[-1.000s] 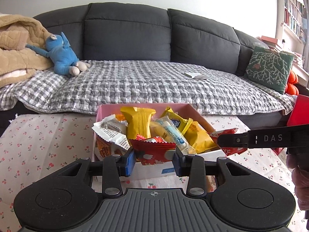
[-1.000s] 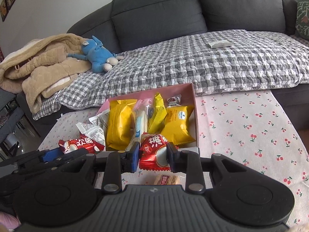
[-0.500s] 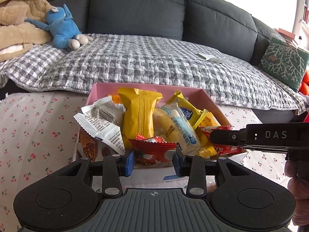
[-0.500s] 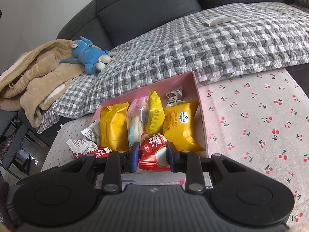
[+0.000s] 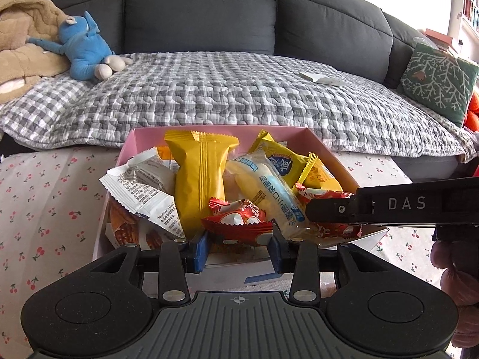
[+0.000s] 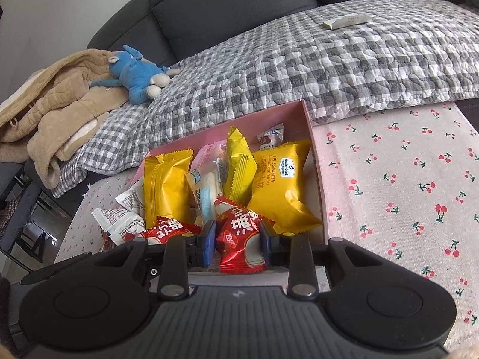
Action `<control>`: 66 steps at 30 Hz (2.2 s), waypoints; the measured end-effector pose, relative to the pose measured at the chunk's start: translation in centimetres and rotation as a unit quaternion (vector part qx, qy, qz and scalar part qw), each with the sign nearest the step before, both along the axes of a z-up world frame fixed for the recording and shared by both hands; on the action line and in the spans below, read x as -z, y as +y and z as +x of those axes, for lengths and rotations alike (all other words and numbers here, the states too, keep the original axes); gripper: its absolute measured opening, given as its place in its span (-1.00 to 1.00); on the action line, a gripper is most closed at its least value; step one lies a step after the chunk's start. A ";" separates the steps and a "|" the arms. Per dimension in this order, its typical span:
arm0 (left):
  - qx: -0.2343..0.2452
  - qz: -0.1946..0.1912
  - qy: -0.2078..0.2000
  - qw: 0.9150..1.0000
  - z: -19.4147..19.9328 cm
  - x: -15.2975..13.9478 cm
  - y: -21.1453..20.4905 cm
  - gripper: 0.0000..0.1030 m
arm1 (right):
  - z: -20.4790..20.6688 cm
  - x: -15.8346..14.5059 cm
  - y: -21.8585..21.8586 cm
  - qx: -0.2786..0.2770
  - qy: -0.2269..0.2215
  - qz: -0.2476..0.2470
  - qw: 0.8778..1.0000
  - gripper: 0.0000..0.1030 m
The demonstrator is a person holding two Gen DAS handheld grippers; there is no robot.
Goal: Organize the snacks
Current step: 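Carry the red packet into the box and release while the left tool drops its red packet there, then move the left tool to the yellow bar while the right tool approaches the square cake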
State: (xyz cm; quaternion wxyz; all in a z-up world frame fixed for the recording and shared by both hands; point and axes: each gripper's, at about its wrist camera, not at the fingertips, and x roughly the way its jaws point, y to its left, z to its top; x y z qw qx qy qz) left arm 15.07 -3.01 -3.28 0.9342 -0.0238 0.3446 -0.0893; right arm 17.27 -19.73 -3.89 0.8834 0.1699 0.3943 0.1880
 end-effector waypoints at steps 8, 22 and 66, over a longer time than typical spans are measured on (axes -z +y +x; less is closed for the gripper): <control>0.016 0.004 -0.019 1.000 -1.0 -0.7 0.0 0.31 | -0.7 -1.1 -0.2 0.002 -0.006 0.016 1.000 -0.02; 0.026 0.027 -0.029 0.999 -6.5 -1.5 1.2 0.87 | -4.5 -2.4 -1.8 0.041 -0.011 -0.027 0.999 0.57; -0.041 0.000 0.075 0.996 -10.5 2.4 0.9 0.79 | -8.5 0.3 -2.0 0.026 0.007 -0.133 0.991 0.81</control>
